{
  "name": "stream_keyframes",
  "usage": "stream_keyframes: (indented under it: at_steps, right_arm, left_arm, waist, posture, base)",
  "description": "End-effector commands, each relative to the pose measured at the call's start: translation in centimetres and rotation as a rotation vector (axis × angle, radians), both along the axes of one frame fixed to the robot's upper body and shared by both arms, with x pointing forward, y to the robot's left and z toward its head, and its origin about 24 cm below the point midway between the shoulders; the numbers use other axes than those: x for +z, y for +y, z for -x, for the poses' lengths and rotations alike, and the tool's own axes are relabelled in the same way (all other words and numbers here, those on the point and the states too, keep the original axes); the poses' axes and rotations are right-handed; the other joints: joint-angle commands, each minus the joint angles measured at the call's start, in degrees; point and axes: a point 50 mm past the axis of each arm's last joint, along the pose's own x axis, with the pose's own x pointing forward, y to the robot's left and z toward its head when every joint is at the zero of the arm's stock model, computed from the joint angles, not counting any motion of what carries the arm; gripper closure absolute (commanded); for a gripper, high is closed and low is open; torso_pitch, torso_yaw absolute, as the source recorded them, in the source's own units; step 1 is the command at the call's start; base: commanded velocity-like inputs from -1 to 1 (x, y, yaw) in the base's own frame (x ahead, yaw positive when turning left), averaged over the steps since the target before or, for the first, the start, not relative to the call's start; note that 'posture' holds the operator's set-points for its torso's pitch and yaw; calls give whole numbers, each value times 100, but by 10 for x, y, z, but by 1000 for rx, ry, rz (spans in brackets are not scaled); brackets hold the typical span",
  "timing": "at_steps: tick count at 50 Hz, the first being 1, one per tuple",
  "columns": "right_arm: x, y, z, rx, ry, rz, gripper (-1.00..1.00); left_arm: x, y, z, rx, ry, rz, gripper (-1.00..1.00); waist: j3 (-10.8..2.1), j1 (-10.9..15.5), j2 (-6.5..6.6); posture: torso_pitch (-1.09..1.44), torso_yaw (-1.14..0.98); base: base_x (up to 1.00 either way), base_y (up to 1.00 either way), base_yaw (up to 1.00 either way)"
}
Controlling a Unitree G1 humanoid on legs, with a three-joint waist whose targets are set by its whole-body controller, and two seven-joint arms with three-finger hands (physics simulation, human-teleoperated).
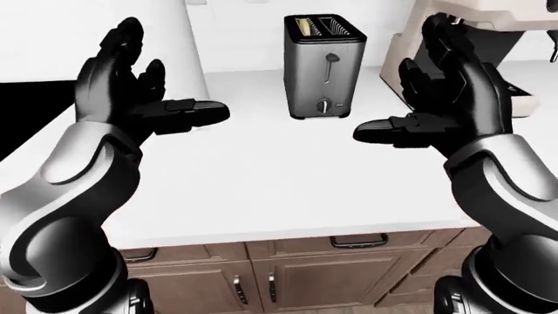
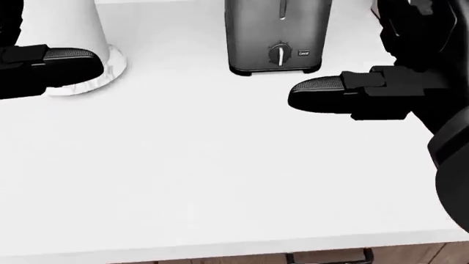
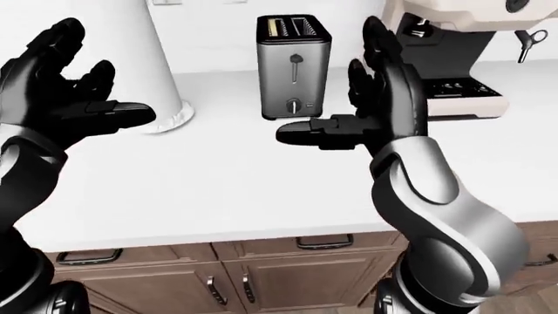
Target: Push down the lever of the toaster to turn it on.
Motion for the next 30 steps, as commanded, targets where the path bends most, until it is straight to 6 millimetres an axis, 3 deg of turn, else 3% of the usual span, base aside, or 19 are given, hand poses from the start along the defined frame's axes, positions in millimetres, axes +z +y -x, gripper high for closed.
stream_keyframes:
  at_steps: [1, 4, 5, 6, 8, 10, 16, 17, 20, 21, 22, 23, 24, 25, 27, 30]
  right_arm:
    - [9, 1, 3, 5, -58, -6, -100]
    - [9, 1, 2, 6, -56, -3, -100]
    - [8, 1, 2, 4, -54, -1, -100]
    - [8, 1, 1, -3, -50, 12, -100]
    - [6, 1, 0, -7, -35, 24, -100]
    - [7, 1, 0, -7, -35, 23, -100]
    - [11, 0, 2, -26, -45, 18, -100]
    - [12, 0, 3, -28, -45, 22, -100]
    - [11, 0, 2, -31, -32, 24, -100]
    - [10, 1, 1, -28, -29, 26, -100]
    - [10, 1, 2, -28, -35, 24, -100]
    - [13, 1, 3, -28, -48, 15, -100]
    - [14, 1, 3, -23, -54, 15, -100]
    - [14, 1, 3, -24, -53, 16, -100]
    - [13, 2, 3, -21, -51, 17, -100]
    - [13, 2, 3, -16, -49, 18, -100]
  left_arm:
    - [13, 2, 5, 13, -74, 8, -100]
    - [13, 2, 5, 13, -74, 8, -100]
    - [12, 2, 4, 14, -73, 8, -100]
    - [12, 2, 4, 13, -74, 8, -100]
    - [13, 2, 5, 13, -74, 8, -100]
    - [12, 2, 4, 13, -74, 8, -100]
    - [12, 2, 4, 14, -75, 8, -100]
    - [13, 2, 4, 14, -76, 8, -100]
    - [12, 2, 3, 14, -76, 8, -100]
    - [13, 2, 4, 14, -75, 8, -100]
    - [13, 1, 4, 14, -75, 8, -100]
    - [13, 2, 4, 14, -76, 8, -100]
    - [13, 2, 4, 15, -76, 9, -100]
    - [13, 2, 4, 16, -75, 8, -100]
    - [13, 1, 4, 15, -75, 8, -100]
    - [13, 2, 4, 16, -76, 9, -100]
  waist:
    - [-86, 5, -4]
    - [-156, -54, 288]
    - [-214, -75, 469]
    - [-100, -58, 246]
    - [-130, -73, 303]
    - [-60, -68, 287]
    - [44, -16, -119]
    - [4, 21, 8]
    - [-283, -4, 25]
    - [-459, -7, -8]
    - [-394, 18, -86]
    - [-122, 30, -118]
    - [-39, -60, -16]
    - [-82, -70, 82]
    - [9, -75, 254]
    - [-74, -64, 150]
  posture:
    - [0, 0]
    - [0, 0]
    - [0, 0]
    - [0, 0]
    - [0, 0]
    - [0, 0]
    - [0, 0]
    - [0, 0]
    - [0, 0]
    - [0, 0]
    - [0, 0]
    - [0, 0]
    - [0, 0]
    - [0, 0]
    - [0, 0]
    - [0, 0]
  base:
    - [15, 2, 0]
    - [15, 2, 0]
    - [6, 3, 0]
    - [0, 0, 0]
    - [0, 0, 0]
    - [0, 0, 0]
    - [0, 0, 0]
    - [0, 0, 0]
    - [-26, 0, 0]
    - [-100, 0, 0]
    - [-100, 0, 0]
    - [0, 0, 0]
    - [0, 0, 0]
    - [0, 0, 0]
    - [0, 0, 0]
    - [0, 0, 0]
